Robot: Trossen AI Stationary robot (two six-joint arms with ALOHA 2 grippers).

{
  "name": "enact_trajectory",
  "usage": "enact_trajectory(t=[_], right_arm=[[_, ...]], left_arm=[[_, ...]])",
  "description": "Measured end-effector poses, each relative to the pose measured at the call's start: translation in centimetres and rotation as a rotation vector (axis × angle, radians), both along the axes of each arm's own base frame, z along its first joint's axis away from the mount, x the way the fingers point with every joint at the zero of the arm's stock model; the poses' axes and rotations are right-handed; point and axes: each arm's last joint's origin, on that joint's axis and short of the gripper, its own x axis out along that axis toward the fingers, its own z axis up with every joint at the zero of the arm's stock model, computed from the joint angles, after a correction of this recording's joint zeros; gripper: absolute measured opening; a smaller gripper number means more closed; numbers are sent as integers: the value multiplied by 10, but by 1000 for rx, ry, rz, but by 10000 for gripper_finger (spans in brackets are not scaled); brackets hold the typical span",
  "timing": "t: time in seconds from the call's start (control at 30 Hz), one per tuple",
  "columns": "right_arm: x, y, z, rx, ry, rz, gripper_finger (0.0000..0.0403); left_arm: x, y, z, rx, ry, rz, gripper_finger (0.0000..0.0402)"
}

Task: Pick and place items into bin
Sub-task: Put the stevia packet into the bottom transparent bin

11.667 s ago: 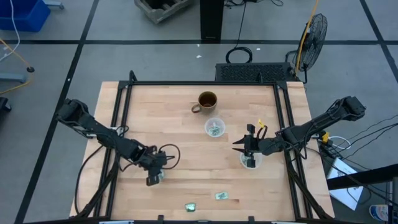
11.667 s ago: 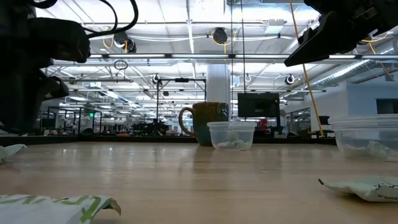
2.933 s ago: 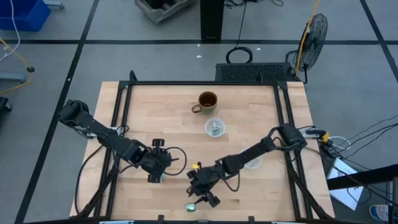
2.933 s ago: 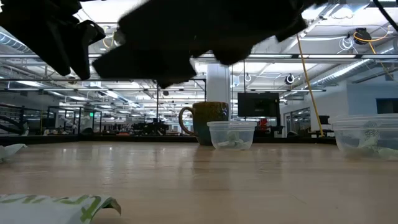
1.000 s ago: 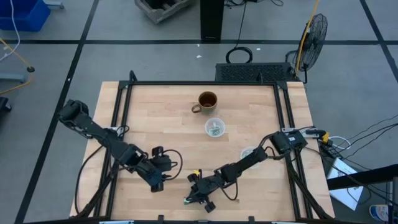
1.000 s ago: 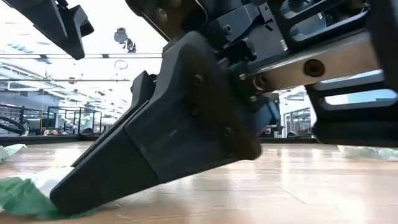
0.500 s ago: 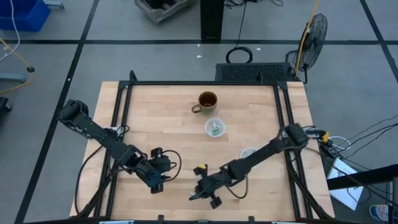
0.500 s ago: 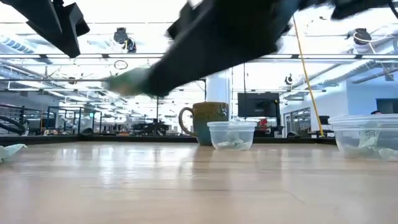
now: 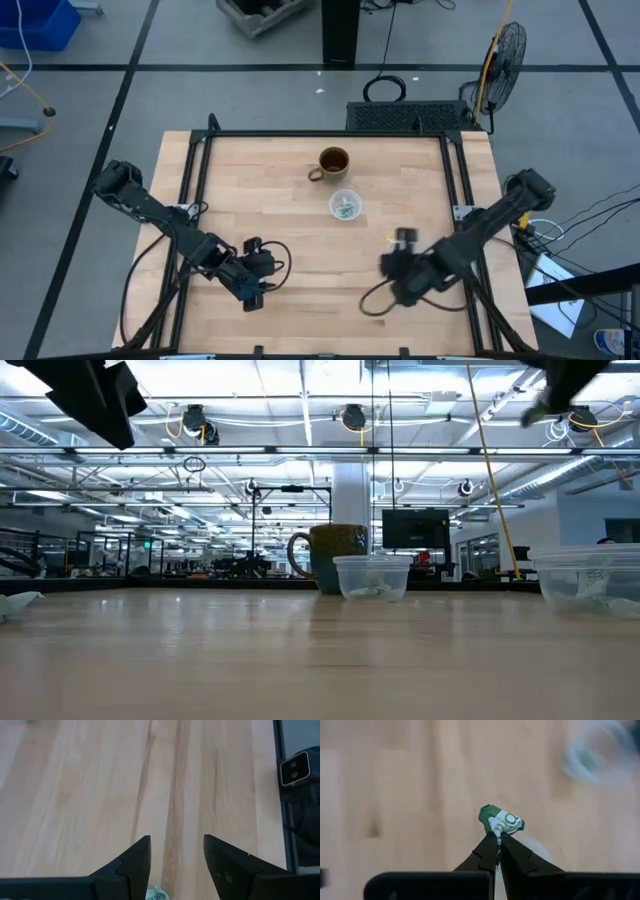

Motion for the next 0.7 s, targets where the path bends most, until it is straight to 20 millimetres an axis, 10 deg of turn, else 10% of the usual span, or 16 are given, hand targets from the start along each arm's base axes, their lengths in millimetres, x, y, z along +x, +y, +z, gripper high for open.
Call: enact_trajectory(t=[0.43, 0.7], right_arm=[[-64, -43, -83, -3, 127, -262, 6], [-73, -61, -91, 84, 71, -310, 27]], left_arm=[[4, -1, 3, 12, -54, -28, 188], [7, 3, 3, 24, -56, -25, 189]])
